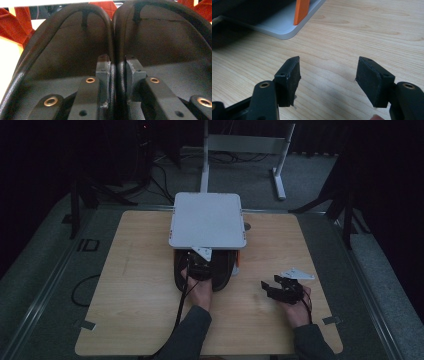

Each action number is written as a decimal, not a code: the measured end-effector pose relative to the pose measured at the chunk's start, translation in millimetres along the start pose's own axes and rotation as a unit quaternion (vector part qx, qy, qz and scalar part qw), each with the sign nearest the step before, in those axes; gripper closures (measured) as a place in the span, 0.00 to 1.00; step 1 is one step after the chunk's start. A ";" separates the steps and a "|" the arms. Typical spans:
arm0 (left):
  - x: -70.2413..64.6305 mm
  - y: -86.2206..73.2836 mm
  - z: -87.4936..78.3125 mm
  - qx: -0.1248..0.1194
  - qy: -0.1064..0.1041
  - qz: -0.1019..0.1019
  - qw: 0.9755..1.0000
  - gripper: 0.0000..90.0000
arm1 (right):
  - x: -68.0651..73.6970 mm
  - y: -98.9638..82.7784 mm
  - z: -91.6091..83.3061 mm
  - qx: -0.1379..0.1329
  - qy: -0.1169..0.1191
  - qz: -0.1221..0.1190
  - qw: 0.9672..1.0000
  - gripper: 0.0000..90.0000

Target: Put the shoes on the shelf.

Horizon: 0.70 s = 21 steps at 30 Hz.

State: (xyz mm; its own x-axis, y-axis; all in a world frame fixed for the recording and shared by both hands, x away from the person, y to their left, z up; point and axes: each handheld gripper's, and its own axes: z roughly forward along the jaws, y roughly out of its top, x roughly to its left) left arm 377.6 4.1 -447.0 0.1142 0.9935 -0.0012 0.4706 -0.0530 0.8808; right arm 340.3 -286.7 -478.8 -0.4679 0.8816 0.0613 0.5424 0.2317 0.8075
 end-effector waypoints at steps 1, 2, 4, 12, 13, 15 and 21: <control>0.1 0.0 1.0 0.000 0.001 0.001 1.000 0.84 | -0.2 0.0 0.0 0.000 0.000 0.000 1.000 0.40; 0.0 0.0 2.2 -0.001 0.002 0.001 1.000 0.84 | -0.4 0.0 0.1 0.000 0.000 0.000 1.000 0.40; -0.5 0.3 4.2 0.000 0.004 0.001 1.000 0.84 | -0.4 -0.1 0.4 0.000 0.000 0.001 1.000 0.40; -1.6 4.1 9.1 -0.005 0.009 0.001 1.000 0.84 | -0.3 -0.3 1.1 0.001 0.001 0.000 1.000 0.40; -1.5 4.7 9.8 -0.006 0.009 0.001 1.000 0.83 | -0.3 -0.3 1.1 0.001 0.001 0.001 1.000 0.40; -1.5 5.8 11.1 -0.009 0.009 0.001 1.000 0.83 | -0.5 -0.4 1.1 0.001 0.001 0.001 1.000 0.40; -1.7 8.3 15.6 -0.011 0.013 0.000 1.000 0.83 | -0.3 -0.6 2.0 0.003 0.001 0.000 1.000 0.40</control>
State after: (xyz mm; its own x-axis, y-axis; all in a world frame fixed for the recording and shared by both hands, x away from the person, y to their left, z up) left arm 395.0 0.4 -447.1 0.0918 0.9957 0.0101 0.4521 -0.0507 0.8905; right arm 341.5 -286.3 -480.4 -0.4698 0.8806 0.0623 0.5464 0.2346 0.8040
